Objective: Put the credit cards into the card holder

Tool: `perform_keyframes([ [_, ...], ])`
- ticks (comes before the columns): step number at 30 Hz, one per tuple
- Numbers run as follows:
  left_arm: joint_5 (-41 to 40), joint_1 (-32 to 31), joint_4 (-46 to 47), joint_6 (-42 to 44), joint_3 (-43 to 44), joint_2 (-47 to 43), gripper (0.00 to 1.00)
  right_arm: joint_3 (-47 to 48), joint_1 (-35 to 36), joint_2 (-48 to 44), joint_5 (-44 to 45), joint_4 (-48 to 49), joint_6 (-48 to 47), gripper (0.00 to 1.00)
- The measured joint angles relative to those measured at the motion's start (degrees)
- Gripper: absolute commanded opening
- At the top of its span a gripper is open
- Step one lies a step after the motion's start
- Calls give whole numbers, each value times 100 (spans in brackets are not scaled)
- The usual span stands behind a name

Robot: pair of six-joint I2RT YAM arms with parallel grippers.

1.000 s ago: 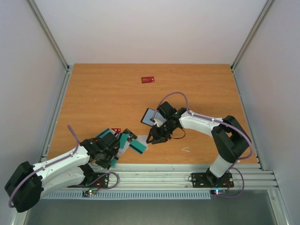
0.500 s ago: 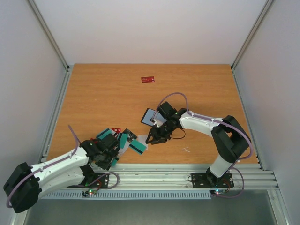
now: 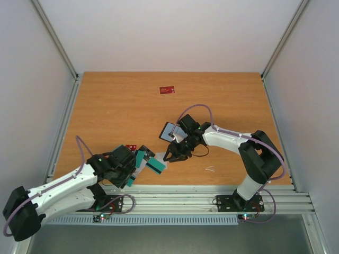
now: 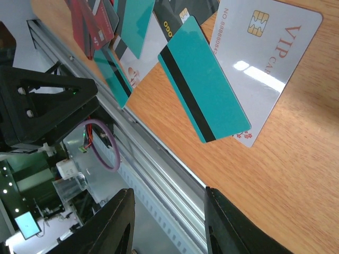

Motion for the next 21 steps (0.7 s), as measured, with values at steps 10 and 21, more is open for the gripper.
perform_keyframes([
  [10,-61,-4,-55,-205,-420,-247,73,-17,-15,7,-15,4,24,38],
  [21,-356,-15,791,-501,-1060,-361,71,-105,-26,33,-28,7,48,38],
])
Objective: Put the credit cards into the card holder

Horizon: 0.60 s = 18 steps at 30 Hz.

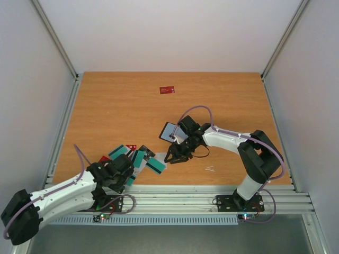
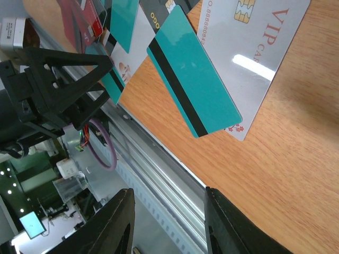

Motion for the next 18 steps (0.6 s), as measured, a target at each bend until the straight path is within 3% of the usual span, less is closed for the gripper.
perform_keyframes([
  [4,-39,-9,26,-39,-26,-7,69,-9,0,0,-13,9,20,38],
  [11,-7,-55,31,-118,-26,105,55,-70,0,0,-24,46,48,38],
  [18,-46,-345,31,-221,262,778,53,-136,0,-4,-20,37,68,38],
])
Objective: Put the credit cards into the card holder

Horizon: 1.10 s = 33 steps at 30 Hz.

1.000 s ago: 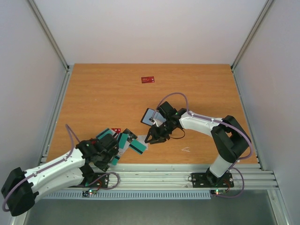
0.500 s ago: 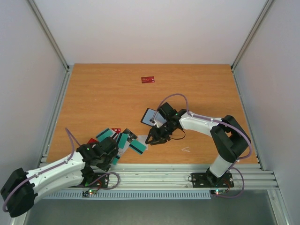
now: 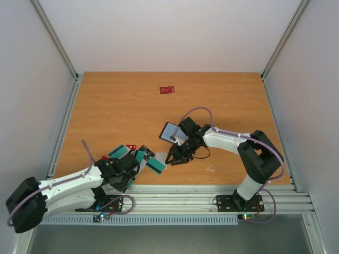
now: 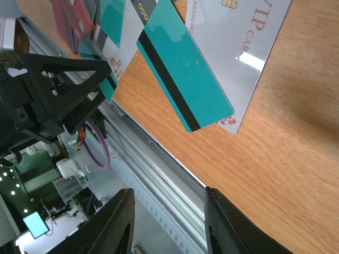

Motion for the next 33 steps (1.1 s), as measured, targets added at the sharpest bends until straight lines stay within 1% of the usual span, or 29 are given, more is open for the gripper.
perform_keyframes([
  [6,-2,-291,55,-33,350,737,44,-42,-22,-120,57,-57,-13,38],
  [10,232,-490,402,44,603,1248,39,-105,-136,-315,76,-96,-44,38],
  [16,883,-612,1207,426,866,1843,39,-247,-273,-501,90,-232,-103,38],
  [21,1641,-713,1794,850,1394,2780,39,-251,-487,-575,105,-417,-205,37],
  [25,2133,-787,2135,1185,1709,3226,38,-251,-791,-675,109,-568,-256,37],
  [29,2323,-820,2098,1576,1888,3386,39,-275,-1032,-802,103,-704,-413,37],
  [33,2297,-833,1860,2009,2068,3388,39,-420,-1309,-901,-20,-730,-422,37],
])
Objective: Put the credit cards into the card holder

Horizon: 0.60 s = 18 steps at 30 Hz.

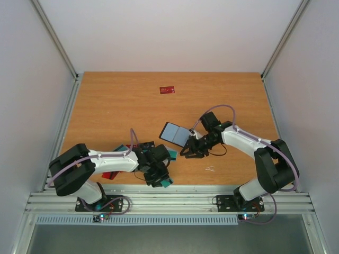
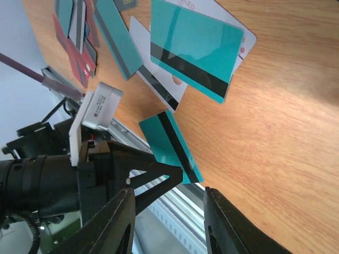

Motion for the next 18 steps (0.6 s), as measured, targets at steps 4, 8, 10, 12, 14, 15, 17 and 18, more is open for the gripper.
perform_keyframes([
  [4,-457,114,-2,520,258,-138,38,-131,-136,-101,-184,-15,114,38],
  [8,-883,267,125,1102,514,-407,35,-286,-160,-267,-354,-9,221,39],
  [10,-940,262,131,1261,516,-501,34,-420,-164,-313,-487,46,284,39],
  [12,-1014,260,131,1469,514,-575,34,-568,-164,-315,-595,81,358,40],
  [14,-1069,260,136,1598,505,-588,33,-678,-164,-315,-684,92,389,40],
  [15,-1097,260,149,1659,481,-588,32,-723,-164,-313,-721,94,393,40],
  [17,-1123,260,181,1718,426,-588,31,-758,-164,-313,-769,94,396,40],
  [18,-1132,260,208,1759,389,-584,31,-765,-164,-313,-787,98,393,40],
])
